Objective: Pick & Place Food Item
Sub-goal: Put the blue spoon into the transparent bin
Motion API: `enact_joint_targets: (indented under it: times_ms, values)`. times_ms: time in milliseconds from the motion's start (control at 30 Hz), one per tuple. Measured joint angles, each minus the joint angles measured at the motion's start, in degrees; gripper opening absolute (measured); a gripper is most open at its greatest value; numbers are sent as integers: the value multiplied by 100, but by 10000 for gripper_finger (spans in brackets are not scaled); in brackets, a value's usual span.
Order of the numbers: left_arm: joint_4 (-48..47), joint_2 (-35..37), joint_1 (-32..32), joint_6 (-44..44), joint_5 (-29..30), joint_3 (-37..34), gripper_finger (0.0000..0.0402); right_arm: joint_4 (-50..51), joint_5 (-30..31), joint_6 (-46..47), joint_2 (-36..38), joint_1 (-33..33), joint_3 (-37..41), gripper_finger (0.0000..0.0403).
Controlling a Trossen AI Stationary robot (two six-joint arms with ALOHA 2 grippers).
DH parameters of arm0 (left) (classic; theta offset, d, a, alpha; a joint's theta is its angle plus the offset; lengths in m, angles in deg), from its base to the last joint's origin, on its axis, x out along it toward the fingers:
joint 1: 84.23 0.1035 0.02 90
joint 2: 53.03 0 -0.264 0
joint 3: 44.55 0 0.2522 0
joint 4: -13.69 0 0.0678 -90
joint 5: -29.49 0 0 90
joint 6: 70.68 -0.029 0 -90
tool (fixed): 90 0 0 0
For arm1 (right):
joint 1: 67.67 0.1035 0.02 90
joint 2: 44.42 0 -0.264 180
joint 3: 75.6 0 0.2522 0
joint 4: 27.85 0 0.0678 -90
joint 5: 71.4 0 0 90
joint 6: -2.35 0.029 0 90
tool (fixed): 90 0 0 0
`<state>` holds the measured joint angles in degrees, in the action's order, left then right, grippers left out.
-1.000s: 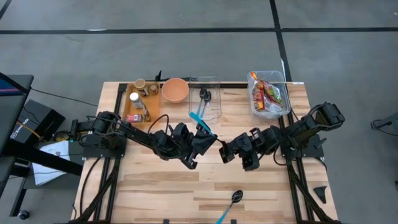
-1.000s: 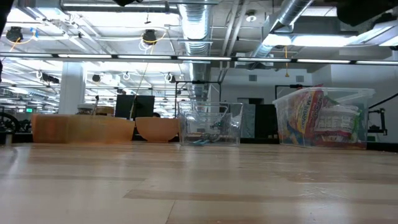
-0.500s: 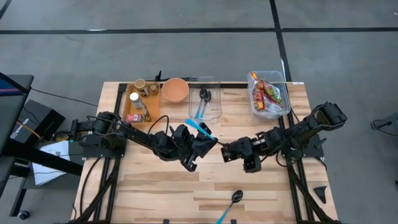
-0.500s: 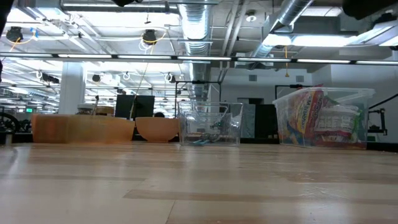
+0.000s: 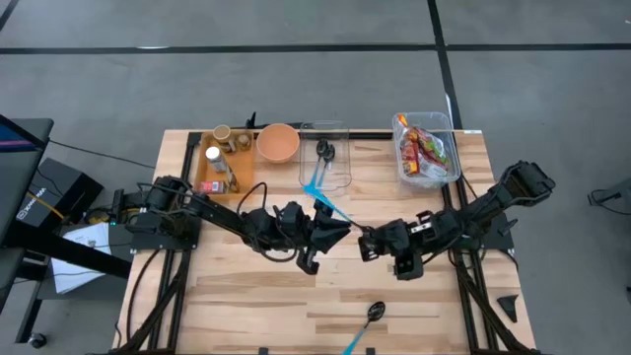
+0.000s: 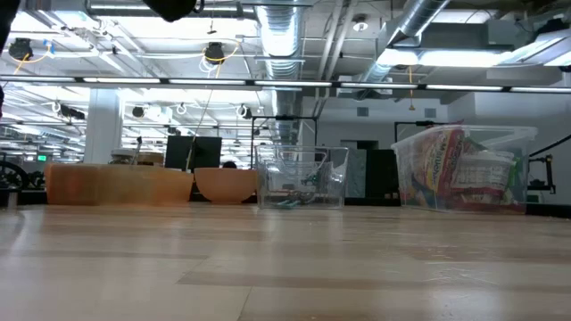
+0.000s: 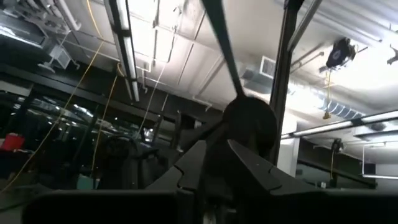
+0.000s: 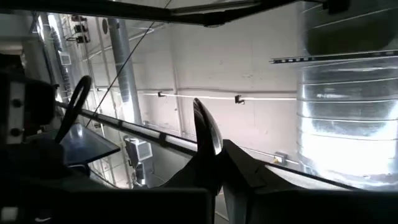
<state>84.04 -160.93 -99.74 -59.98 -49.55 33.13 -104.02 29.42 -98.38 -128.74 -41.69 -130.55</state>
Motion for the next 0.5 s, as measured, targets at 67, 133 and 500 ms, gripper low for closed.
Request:
enact_joint_targets:
  times_ms: [67,133,500]
  values:
    - [-116,0,33,-2,-8,-34,59,4,81,16,99,74,0,4]
    - [-326,0,63,-89,-25,-102,62,2,399,184,251,157,-14,4]
    - [-2009,200,8,-881,-41,-703,57,2056,4178,897,1610,425,-706,4]
